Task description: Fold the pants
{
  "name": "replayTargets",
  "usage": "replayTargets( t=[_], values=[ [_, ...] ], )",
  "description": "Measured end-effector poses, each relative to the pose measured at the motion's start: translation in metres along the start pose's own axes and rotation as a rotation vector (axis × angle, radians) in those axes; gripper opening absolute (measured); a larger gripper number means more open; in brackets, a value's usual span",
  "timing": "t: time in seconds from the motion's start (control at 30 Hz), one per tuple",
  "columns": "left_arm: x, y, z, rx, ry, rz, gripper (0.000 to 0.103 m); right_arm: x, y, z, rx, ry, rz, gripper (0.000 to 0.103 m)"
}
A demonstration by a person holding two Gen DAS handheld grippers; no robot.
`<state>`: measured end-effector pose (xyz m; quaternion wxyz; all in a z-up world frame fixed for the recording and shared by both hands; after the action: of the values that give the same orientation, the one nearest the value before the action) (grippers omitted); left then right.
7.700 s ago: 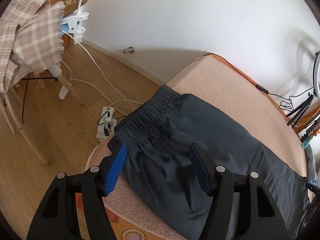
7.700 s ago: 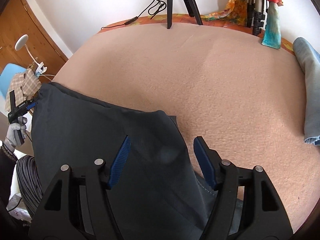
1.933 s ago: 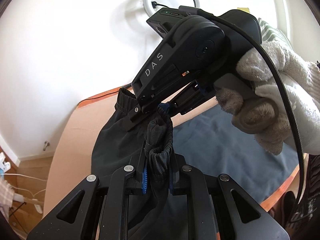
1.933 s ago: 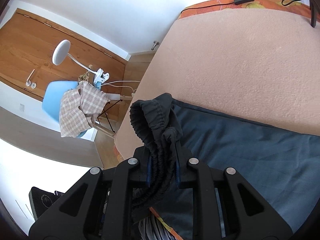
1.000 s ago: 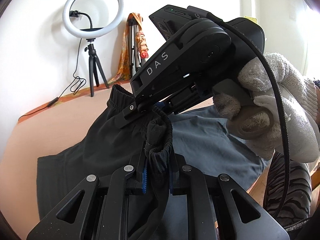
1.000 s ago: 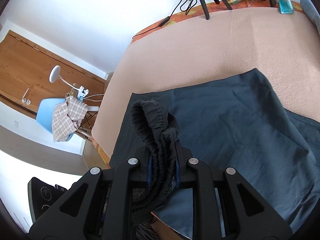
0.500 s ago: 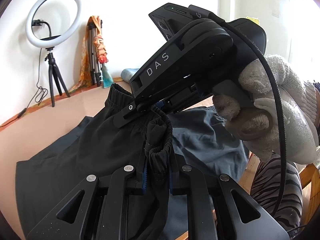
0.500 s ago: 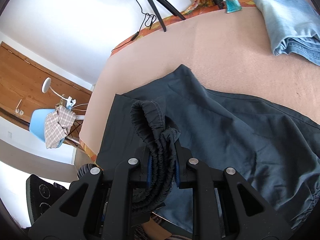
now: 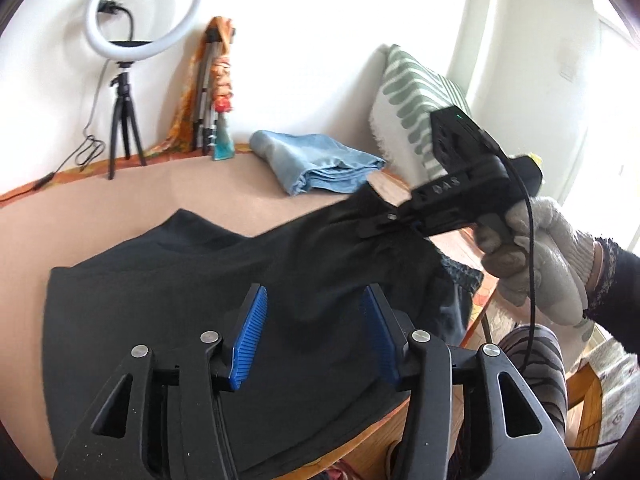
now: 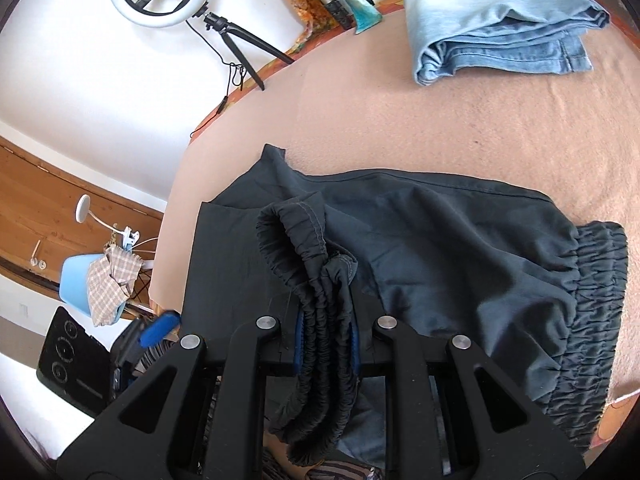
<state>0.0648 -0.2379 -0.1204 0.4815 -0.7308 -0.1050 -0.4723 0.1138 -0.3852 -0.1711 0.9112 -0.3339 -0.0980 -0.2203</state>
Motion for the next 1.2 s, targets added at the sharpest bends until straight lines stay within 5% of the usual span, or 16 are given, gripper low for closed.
replayTargets(
  t=[0.2, 0.47, 0.77, 1.2],
  values=[
    [-0.009, -0.014, 0.083, 0.198, -0.068, 0.027, 0.053, -0.005, -0.021, -0.025, -0.011, 0.036, -0.023, 0.018],
    [-0.037, -0.033, 0.160, 0.359, -0.197, 0.075, 0.060, -0.006, -0.054, -0.043, -0.069, 0.037, -0.051, 0.018],
    [-0.073, -0.010, 0.175, 0.321, -0.273, 0.189, 0.060, -0.005, -0.061, -0.072, -0.136, 0.058, -0.051, 0.018],
    [-0.096, 0.002, 0.174, 0.260, -0.339, 0.249, 0.060, -0.003, -0.065, -0.091, -0.220, 0.034, -0.042, 0.018]
  ],
)
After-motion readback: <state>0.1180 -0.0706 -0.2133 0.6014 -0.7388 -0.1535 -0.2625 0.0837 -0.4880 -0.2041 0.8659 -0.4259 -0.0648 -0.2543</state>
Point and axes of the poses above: each gripper's, at about its wrist camera, not at the fingertips, and y roughly the way its jaws point, z to its left, x to its top, the point moved 7 cm from there along y, roughly the way its jaws point, and after that the axes turned 13 degrees about x, right-handed, at the moved point
